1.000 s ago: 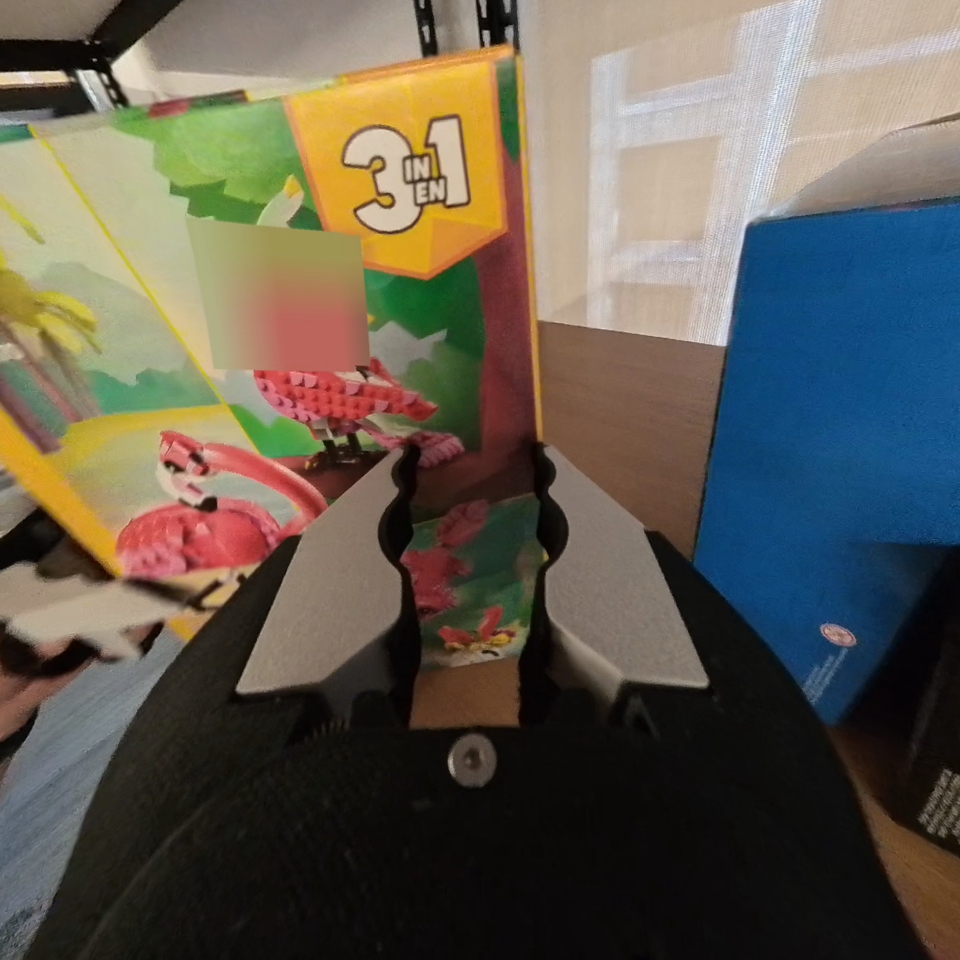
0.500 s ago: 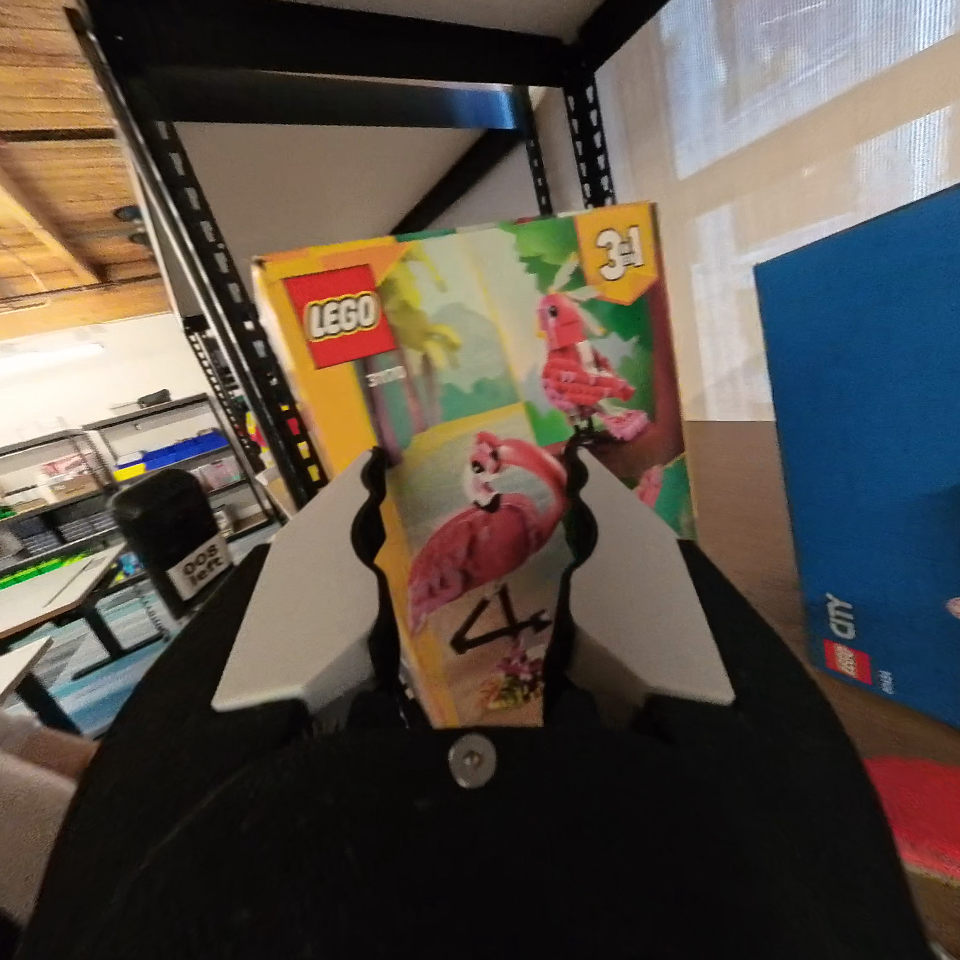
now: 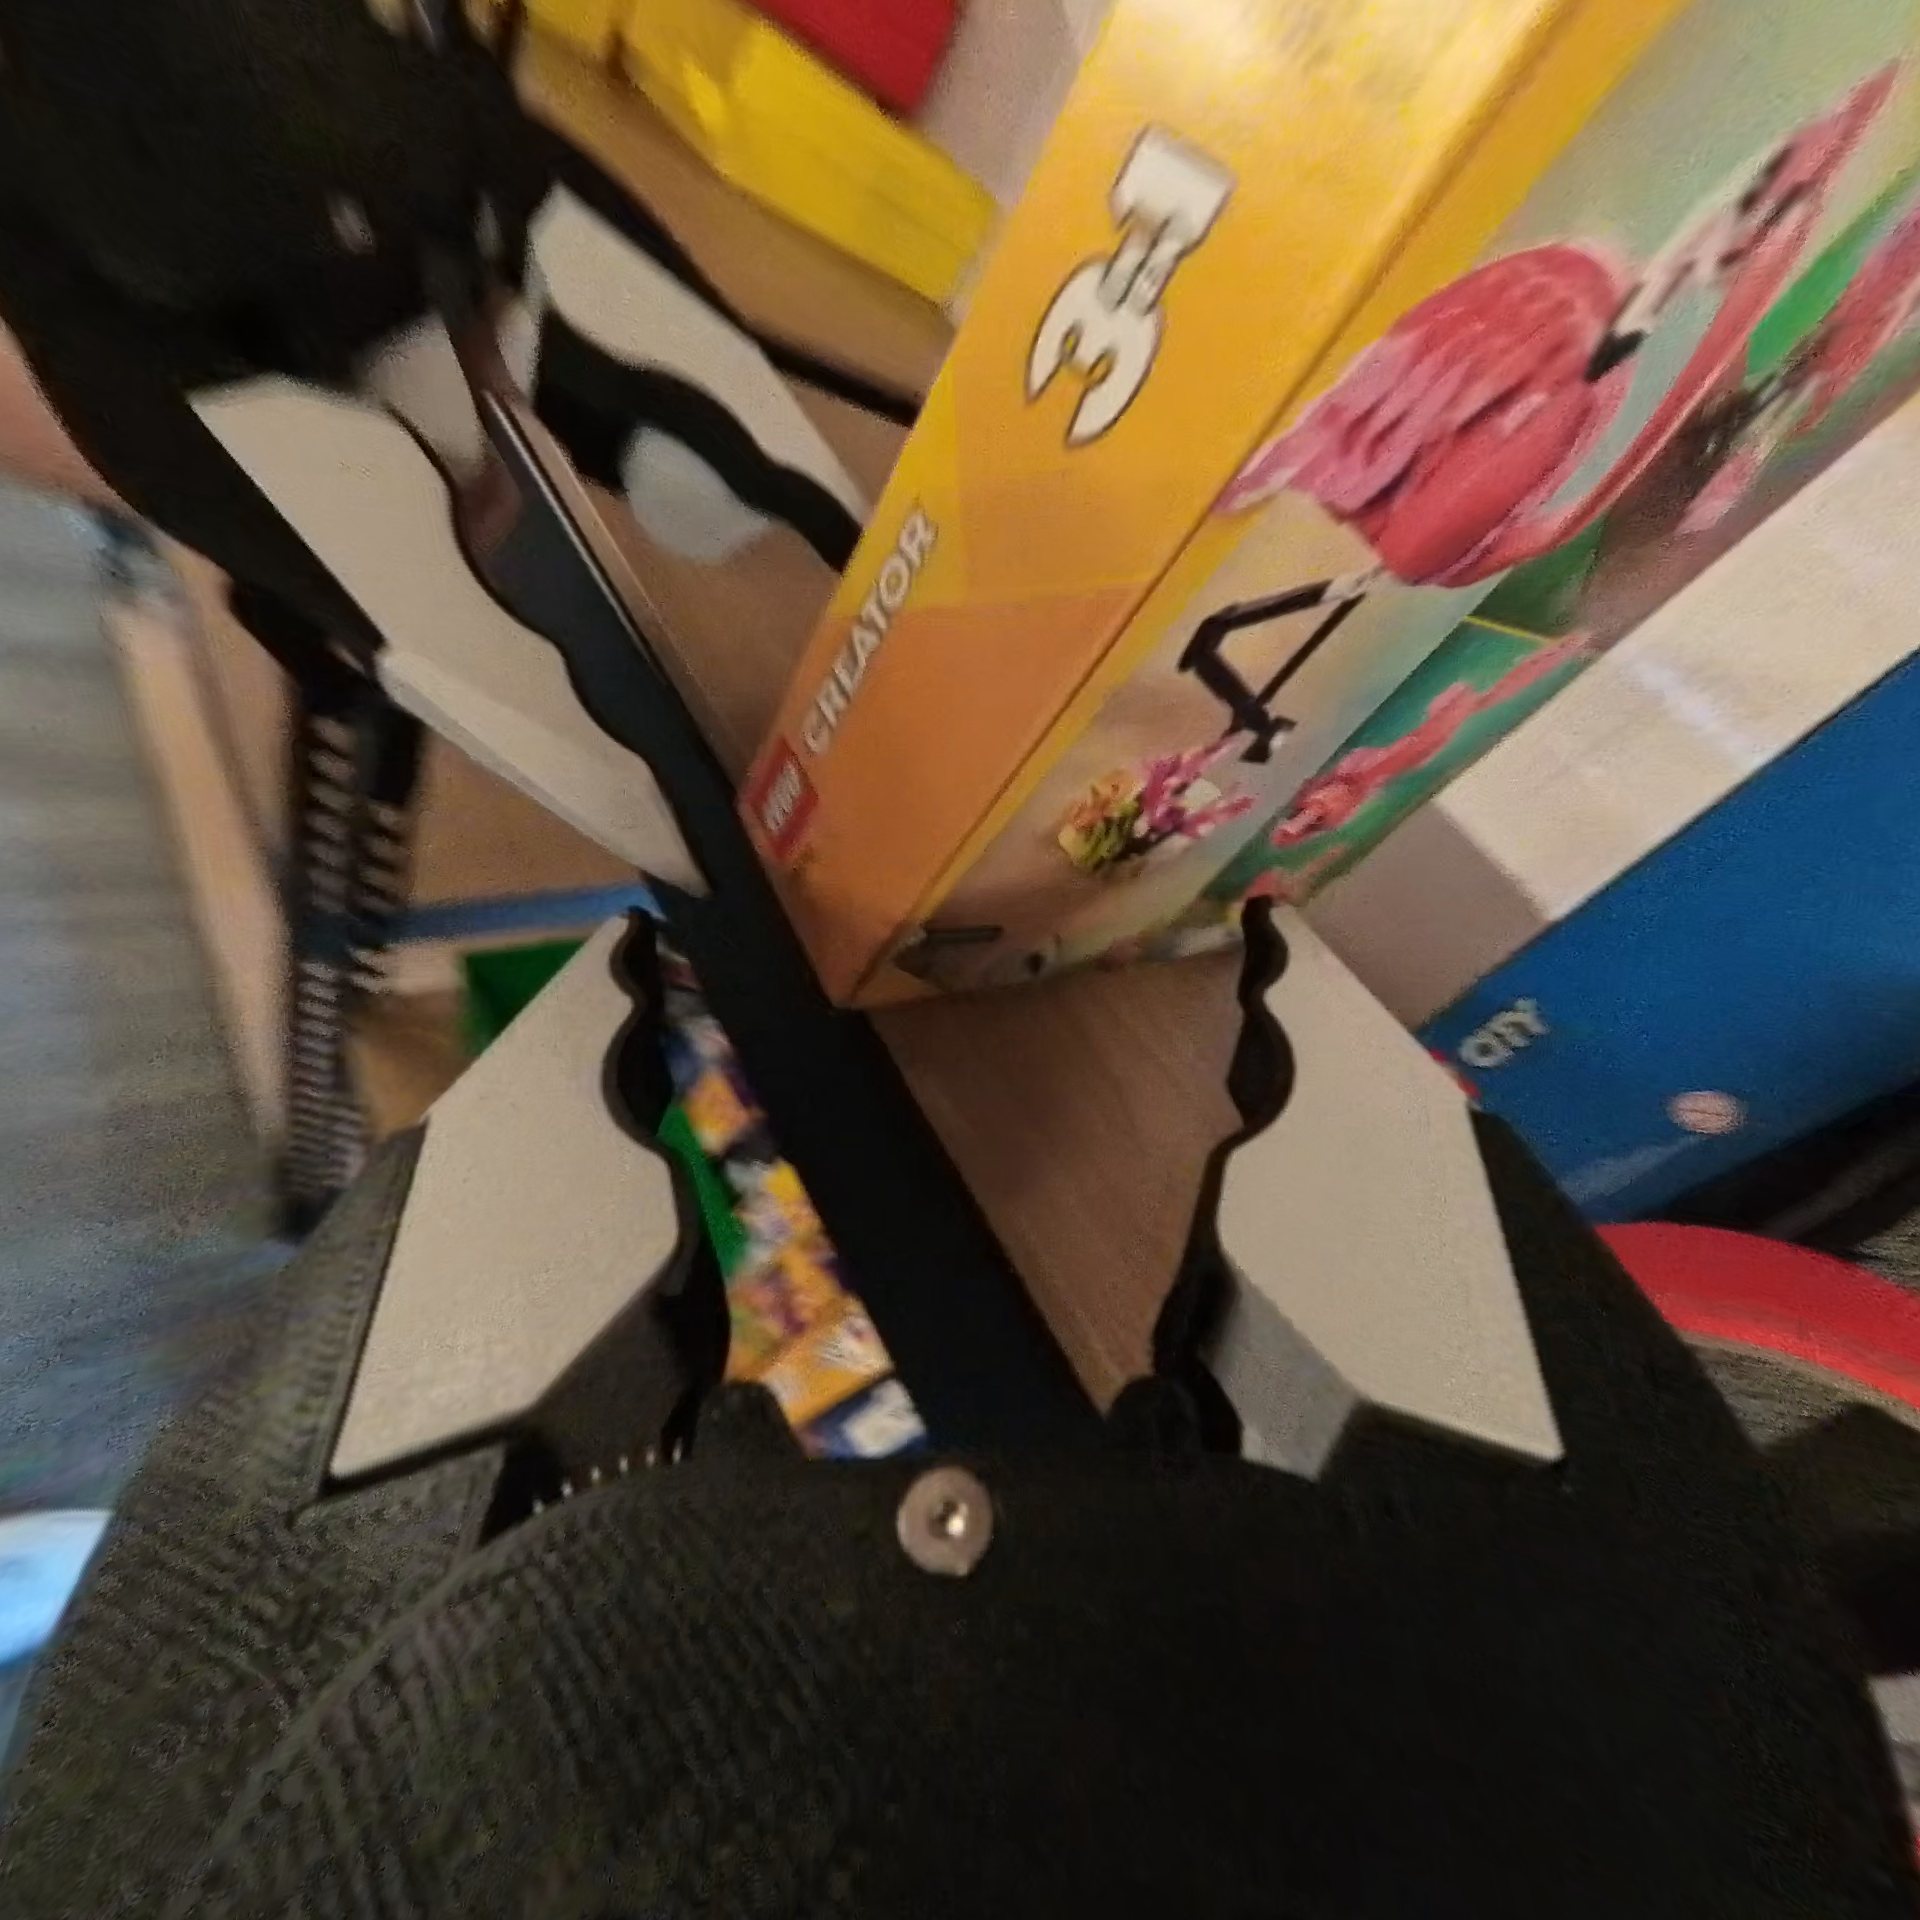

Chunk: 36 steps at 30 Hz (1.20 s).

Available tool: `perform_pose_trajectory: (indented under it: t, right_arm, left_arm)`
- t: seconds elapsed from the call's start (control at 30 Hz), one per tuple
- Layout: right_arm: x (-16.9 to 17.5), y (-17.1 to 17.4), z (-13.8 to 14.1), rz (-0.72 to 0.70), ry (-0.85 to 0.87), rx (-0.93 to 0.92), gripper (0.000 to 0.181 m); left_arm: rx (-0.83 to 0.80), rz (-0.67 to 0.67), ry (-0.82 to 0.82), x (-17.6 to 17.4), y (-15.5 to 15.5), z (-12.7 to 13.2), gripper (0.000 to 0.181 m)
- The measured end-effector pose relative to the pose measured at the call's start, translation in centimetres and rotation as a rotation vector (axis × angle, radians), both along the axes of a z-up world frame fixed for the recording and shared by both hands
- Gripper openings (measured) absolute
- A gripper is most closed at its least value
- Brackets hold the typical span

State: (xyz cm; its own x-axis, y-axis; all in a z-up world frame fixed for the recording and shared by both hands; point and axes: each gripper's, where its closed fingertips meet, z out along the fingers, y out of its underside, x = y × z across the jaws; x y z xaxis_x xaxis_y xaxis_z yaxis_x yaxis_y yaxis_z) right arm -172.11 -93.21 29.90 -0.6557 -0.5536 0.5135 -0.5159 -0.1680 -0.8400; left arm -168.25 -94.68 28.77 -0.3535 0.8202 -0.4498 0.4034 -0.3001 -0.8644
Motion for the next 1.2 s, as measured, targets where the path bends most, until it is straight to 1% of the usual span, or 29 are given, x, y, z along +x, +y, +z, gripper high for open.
perform_pose_trajectory:
  t: [0.03, 0.1, 0.13, 0.2, 0.27, 0.33, 0.4, 0.43, 0.5, 0.53, 0.57, 0.6, 0.67, 0.7, 0.73, 0.8, 0.83, 0.87, 0.97, 1.07, 1.2]
  right_arm:
    - [-0.2, -0.5, -0.4, -0.03, 0.058, -0.05, 0.11]
    - [0.2, -0.9, -0.9, -0.033, 0.106, -0.099, 0.108]
    - [0.7, -1.0, -1.2, -0.015, 0.102, -0.098, 0.106]
    - [1.6, -1.0, -1.6, 0.017, 0.088, -0.073, 0.094]
    - [1.8, -1.0, -1.4, 0.018, 0.084, -0.089, 0.09]
    - [2.1, -0.7, -1.3, 0.024, 0.055, -0.085, 0.09]
    - [2.6, -0.5, -1.2, 0.037, 0.022, -0.089, 0.092]
    - [2.8, -0.4, -1.2, 0.035, 0.014, -0.1, 0.091]
    - [3.1, -0.5, -1.2, 0.015, 0.002, -0.125, 0.091]
    - [3.4, -0.5, -1.2, 0.013, -0.009, -0.131, 0.091]
    - [3.7, -0.5, -1.2, 0.011, -0.026, -0.138, 0.093]
    - [4.1, -0.4, -1.1, 0.013, -0.05, -0.148, 0.093]
    - [5.5, -0.1, -1.1, 0.061, -0.093, -0.158, 0.094]
    - [6.4, 0.2, -1.0, 0.092, -0.114, -0.162, 0.093]
    - [7.3, 0.4, -0.9, 0.126, -0.131, -0.167, 0.093]
    - [8.7, 0.8, -1.0, 0.179, -0.151, -0.177, 0.091]
    - [9.0, 0.7, -1.0, 0.18, -0.163, -0.175, 0.092]
    - [9.2, 1.0, -1.0, 0.194, -0.176, -0.169, 0.086]
    - [9.2, 2.1, -1.2, 0.227, -0.238, -0.156, 0.083]
    - [8.5, 2.7, -2.0, 0.217, -0.268, -0.142, 0.083]
    - [7.9, 3.5, -2.5, 0.201, -0.312, -0.139, 0.082]
  left_arm:
    - [-0.039, 0.009, -0.029, -0.1, -0.3, -0.3, 0.086]
    - [-0.071, 0.013, -0.075, -0.3, -0.6, -1.0, 0.084]
    - [-0.064, 0.004, -0.081, -0.5, -0.6, -1.3, 0.084]
    - [-0.037, -0.012, -0.071, -0.9, -0.5, -1.5, 0.075]
    - [-0.033, -0.028, -0.066, -1.0, -0.4, -1.4, 0.067]
    - [-0.016, -0.036, -0.05, -0.8, -0.1, -0.9, 0.076]
    - [0.058, -0.069, 0.024, -0.3, 0.8, 0.5, 0.086]
    - [0.104, -0.079, 0.078, 0.0, 1.1, 1.7, 0.091]
    - [0.168, -0.081, 0.209, 0.3, 1.4, 4.9, 0.114]
    - [0.178, -0.058, 0.27, 0.2, 1.1, 6.7, 0.119]
    - [0.184, -0.023, 0.316, -0.1, 0.6, 8.3, 0.128]
    - [0.192, 0.018, 0.346, -0.5, 0.1, 9.7, 0.134]
    - [0.18, 0.113, 0.357, -1.3, -1.0, 11.2, 0.141]
    - [0.156, 0.172, 0.344, -1.3, -1.8, 11.6, 0.141]
    - [0.134, 0.232, 0.328, -1.1, -2.7, 11.7, 0.135]
    - [0.117, 0.311, 0.291, -0.3, -4.2, 11.2, 0.115]
    - [0.119, 0.341, 0.269, 0.3, -5.0, 10.8, 0.096]
    - [0.139, 0.339, 0.253, 0.6, -5.5, 10.2, 0.091]
    - [0.246, 0.287, 0.278, 0.9, -6.3, 9.6, 0.086]
    - [0.347, 0.276, 0.254, 1.5, -7.2, 9.2, 0.084]
    - [0.469, 0.255, 0.312, 2.6, -8.7, 9.5, 0.083]
